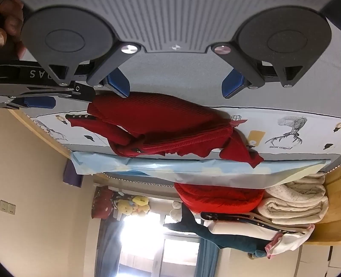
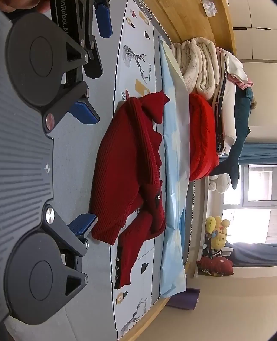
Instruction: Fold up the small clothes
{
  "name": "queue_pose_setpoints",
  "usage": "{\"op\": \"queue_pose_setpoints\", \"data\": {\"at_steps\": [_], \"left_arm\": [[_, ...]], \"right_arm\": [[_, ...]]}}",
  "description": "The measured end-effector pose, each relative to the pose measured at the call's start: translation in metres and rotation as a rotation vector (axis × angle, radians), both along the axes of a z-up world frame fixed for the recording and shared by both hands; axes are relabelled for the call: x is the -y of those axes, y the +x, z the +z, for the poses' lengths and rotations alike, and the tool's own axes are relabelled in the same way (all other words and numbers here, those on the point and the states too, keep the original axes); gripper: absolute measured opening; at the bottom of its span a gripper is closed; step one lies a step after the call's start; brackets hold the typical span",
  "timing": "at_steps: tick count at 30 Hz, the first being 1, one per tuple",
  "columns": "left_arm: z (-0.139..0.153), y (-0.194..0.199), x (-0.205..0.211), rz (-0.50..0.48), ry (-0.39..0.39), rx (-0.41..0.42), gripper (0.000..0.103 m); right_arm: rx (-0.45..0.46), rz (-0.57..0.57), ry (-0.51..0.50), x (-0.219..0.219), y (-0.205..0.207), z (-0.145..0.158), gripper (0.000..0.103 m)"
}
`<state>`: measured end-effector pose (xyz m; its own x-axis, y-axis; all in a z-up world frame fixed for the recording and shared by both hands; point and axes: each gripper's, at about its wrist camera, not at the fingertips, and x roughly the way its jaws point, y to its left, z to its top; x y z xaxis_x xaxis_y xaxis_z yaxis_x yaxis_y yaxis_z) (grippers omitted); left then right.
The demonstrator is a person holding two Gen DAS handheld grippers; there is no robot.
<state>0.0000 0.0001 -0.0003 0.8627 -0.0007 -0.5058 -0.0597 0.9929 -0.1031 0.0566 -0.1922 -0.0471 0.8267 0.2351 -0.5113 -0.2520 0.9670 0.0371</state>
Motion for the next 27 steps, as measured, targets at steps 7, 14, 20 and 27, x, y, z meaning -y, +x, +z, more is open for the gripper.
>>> {"op": "queue_pose_setpoints", "data": {"at_steps": [7, 14, 20, 27], "left_arm": [[-0.0009, -0.0004, 0.002, 0.002, -0.002, 0.0, 0.096], [-0.004, 0.001, 0.0003, 0.001, 0.001, -0.003, 0.096], [-0.0046, 0.0021, -0.0007, -0.001, 0.002, -0.004, 0.096], [-0.0041, 0.0022, -0.0005, -0.001, 0.001, -0.004, 0.095]], "right_arm": [[-0.001, -0.003, 0.003, 0.0014, 0.0001, -0.0011, 0.091], [0.002, -0.003, 0.002, 0.0002, 0.0004, -0.002, 0.091], [0.004, -0.002, 0.002, -0.0006, 0.0006, -0.0017, 0.091], [0.001, -0.003, 0.003, -0.0007, 0.0008, -0.002, 0.091]]}}
